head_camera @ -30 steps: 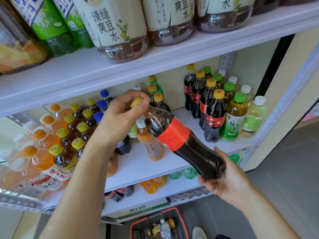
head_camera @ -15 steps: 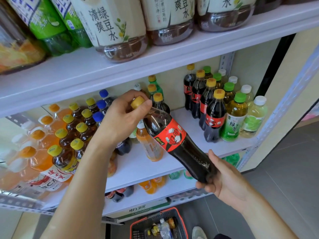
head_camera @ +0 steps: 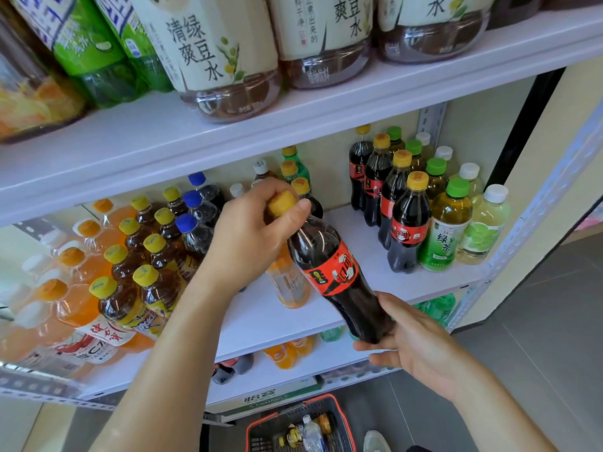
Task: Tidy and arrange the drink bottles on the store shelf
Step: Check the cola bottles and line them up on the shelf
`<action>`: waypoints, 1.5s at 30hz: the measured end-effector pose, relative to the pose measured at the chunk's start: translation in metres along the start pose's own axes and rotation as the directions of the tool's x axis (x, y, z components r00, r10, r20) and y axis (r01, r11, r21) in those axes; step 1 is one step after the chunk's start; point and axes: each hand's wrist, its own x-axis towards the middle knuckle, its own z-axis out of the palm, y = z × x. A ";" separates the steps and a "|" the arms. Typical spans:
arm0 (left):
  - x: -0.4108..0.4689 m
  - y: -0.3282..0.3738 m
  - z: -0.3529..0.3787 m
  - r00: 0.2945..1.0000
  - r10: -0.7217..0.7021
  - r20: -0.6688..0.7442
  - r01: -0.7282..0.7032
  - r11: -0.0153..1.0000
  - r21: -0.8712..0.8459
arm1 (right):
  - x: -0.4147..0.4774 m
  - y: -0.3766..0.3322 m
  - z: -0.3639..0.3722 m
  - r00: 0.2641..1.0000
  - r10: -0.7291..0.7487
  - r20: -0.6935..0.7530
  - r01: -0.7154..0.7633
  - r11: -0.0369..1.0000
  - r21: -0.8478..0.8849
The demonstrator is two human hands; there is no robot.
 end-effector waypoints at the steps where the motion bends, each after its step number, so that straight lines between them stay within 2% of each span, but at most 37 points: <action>1: 0.000 0.002 0.002 1.000 0.025 0.000 -0.025 0.997 0.068 | 0.001 0.001 0.000 0.999 -0.029 -0.025 0.026 0.996 -0.082; 5: 0.003 0.006 0.014 0.990 0.130 0.044 -0.137 0.969 0.208 | 0.010 0.004 0.002 0.989 -0.102 -0.103 0.057 0.927 -0.371; 12: 0.013 0.001 0.029 0.976 0.195 0.098 -0.217 0.908 0.358 | 0.038 -0.001 0.013 0.988 -0.149 -0.044 0.077 0.714 -0.696; 16: 0.021 -0.009 0.037 0.968 0.188 0.167 -0.243 0.872 0.425 | 0.053 0.001 0.016 0.986 -0.165 -0.031 0.078 0.612 -0.787; 20: 0.023 -0.024 0.049 0.960 0.102 0.262 -0.231 0.819 0.526 | 0.058 0.007 0.011 0.985 -0.167 -0.046 0.058 0.568 -0.821; 23: 0.021 -0.033 0.054 0.961 0.054 0.272 -0.215 0.766 0.606 | 0.055 0.006 0.005 0.947 -0.307 -0.098 0.107 0.587 -0.802; 25: 0.022 -0.035 0.055 0.970 0.057 0.237 -0.197 0.757 0.623 | 0.049 0.000 0.000 0.881 -0.451 -0.144 0.156 0.564 -0.811; 26: 0.022 -0.036 0.055 0.975 0.060 0.215 -0.187 0.746 0.639 | 0.046 -0.005 -0.002 0.823 -0.543 -0.168 0.182 0.531 -0.828; 28: 0.022 -0.036 0.056 0.986 0.052 0.158 -0.148 0.707 0.692 | 0.040 -0.022 -0.007 0.639 -0.749 -0.179 0.252 0.423 -0.870; 30: 0.022 -0.038 0.058 0.993 0.008 0.117 -0.093 0.657 0.748 | 0.037 -0.045 -0.011 0.440 -0.884 -0.159 0.281 0.304 -0.910; 31: 0.021 -0.039 0.058 0.994 -0.013 0.106 -0.073 0.639 0.766 | 0.037 -0.059 -0.013 0.373 -0.916 -0.151 0.270 0.263 -0.926; 32: 0.021 -0.040 0.059 0.995 -0.025 0.097 -0.060 0.628 0.776 | 0.039 -0.073 -0.014 0.337 -0.931 -0.144 0.253 0.237 -0.938; 34: 0.021 -0.040 0.059 0.996 -0.021 0.083 -0.052 0.625 0.779 | 0.046 -0.099 -0.016 0.344 -0.928 -0.145 0.214 0.228 -0.950; 37: 0.019 -0.037 0.060 0.998 -0.005 0.062 -0.044 0.641 0.766 | 0.061 -0.123 -0.015 0.435 -0.887 -0.157 0.138 0.238 -0.961; 39: 0.018 -0.033 0.060 0.999 0.006 0.044 -0.038 0.631 0.775 | 0.068 -0.130 -0.015 0.451 -0.878 -0.159 0.082 0.219 -0.972; 42: 0.015 -0.023 0.059 0.990 0.138 0.007 -0.097 0.660 0.745 | 0.066 -0.129 -0.015 0.423 -0.901 -0.098 0.140 0.172 -0.975; 45: 0.008 -0.007 0.070 0.953 0.301 0.042 -0.268 0.767 0.583 | 0.054 -0.120 -0.015 0.459 -0.888 -0.038 0.204 0.146 -0.968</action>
